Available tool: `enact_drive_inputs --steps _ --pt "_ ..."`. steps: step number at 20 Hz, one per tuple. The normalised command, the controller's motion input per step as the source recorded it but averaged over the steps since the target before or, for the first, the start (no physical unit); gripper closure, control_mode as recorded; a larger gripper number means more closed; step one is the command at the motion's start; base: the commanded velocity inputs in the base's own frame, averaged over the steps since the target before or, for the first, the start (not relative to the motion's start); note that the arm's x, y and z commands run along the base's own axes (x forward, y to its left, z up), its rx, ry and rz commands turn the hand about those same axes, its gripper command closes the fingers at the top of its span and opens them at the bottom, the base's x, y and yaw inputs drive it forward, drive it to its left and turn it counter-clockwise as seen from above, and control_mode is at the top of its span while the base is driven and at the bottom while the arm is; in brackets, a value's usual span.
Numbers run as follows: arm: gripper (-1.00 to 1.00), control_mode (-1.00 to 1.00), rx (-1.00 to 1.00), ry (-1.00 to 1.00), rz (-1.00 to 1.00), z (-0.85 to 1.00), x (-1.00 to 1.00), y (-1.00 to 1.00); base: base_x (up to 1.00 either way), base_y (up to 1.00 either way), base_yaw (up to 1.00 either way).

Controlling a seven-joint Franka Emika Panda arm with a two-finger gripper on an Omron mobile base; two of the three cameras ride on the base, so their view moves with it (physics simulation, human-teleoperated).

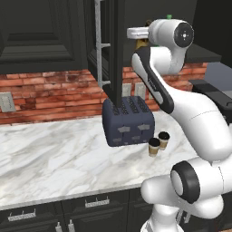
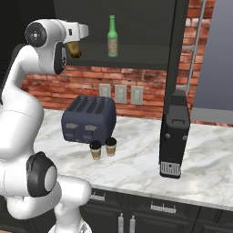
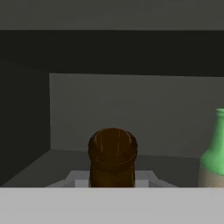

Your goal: Sort all alcoholic drinks to one cabinet, and non-alcoholic drinks to the other.

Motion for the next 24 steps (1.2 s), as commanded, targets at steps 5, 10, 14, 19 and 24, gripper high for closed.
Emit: enact_drive_inputs --steps 5,10,14,19,24 --pt "1.00 -1.00 0.00 0.03 -0.01 0.00 0.30 0.00 0.00 0.00 0.00" --pt "1.00 -1.00 0.00 0.05 -0.01 0.00 0.31 0.00 0.00 0.00 0.00" --pt "1.00 -1.00 0.00 0.05 0.00 0.00 0.30 0.00 0.00 0.00 0.00" --pt "1.00 -1.00 0.00 0.05 0.00 -0.01 0.29 0.01 0.00 0.00 0.00" --pt "1.00 -1.00 -0.01 0.05 0.00 -0.10 0.27 0.04 0.00 0.00 0.00"
